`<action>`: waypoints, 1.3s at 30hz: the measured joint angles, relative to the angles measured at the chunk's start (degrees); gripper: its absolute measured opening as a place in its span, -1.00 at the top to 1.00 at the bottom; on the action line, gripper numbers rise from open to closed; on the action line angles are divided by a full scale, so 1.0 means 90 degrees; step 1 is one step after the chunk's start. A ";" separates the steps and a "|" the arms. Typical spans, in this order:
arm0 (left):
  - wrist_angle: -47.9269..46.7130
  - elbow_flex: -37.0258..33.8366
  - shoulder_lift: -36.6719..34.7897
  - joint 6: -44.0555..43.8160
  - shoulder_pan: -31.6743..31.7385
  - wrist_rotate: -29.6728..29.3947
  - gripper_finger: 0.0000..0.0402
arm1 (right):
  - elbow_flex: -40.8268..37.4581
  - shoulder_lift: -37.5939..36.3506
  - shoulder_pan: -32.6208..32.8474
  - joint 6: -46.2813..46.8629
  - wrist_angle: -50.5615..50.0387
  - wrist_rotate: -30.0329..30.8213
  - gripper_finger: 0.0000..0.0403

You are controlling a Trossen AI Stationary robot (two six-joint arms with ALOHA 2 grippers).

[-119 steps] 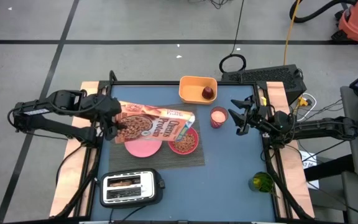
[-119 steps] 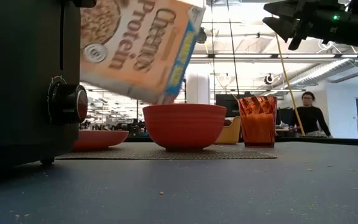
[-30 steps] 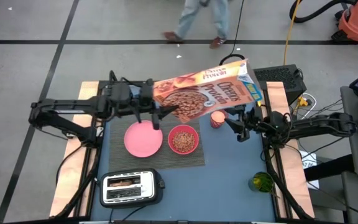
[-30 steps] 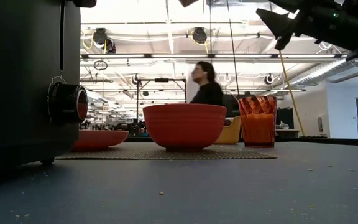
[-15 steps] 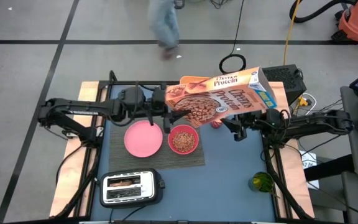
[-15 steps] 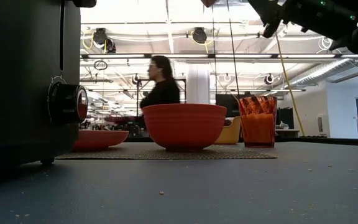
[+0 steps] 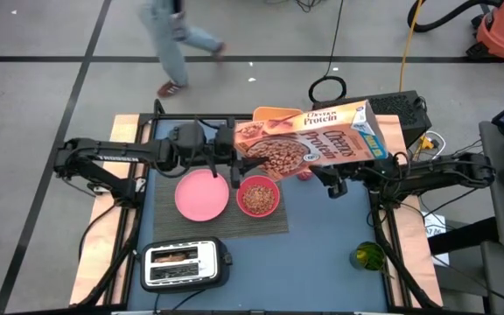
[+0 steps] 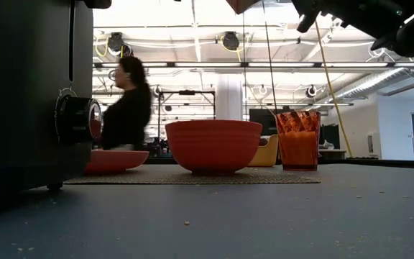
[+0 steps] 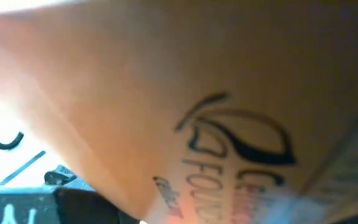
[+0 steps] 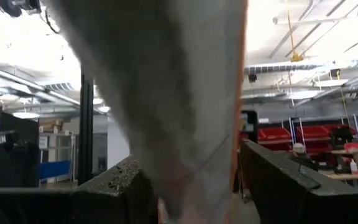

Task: Arrange a breakfast setting
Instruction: Pour the cereal into the dark pink bowl

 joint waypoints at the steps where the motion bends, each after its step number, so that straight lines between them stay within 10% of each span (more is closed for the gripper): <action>1: -0.0027 0.0000 0.0000 -0.0002 0.0000 0.0000 -0.21 | 0.0000 0.0000 0.0000 0.0010 0.0084 0.0000 -0.07; 9: -0.0086 0.0002 0.0075 0.0005 0.0000 0.0000 -0.21 | 0.0000 -0.0002 0.0000 0.0015 0.0122 0.0001 0.02; 21: -0.0062 0.0005 0.0129 0.0098 0.0000 -0.0053 -0.21 | 0.0000 -0.0005 -0.0002 -0.0127 0.0107 0.0032 0.69; 39: -0.0090 0.0005 0.0131 0.0073 0.0002 -0.0051 -0.49 | -0.0007 -0.0005 -0.0002 -0.0267 0.0097 0.0027 0.69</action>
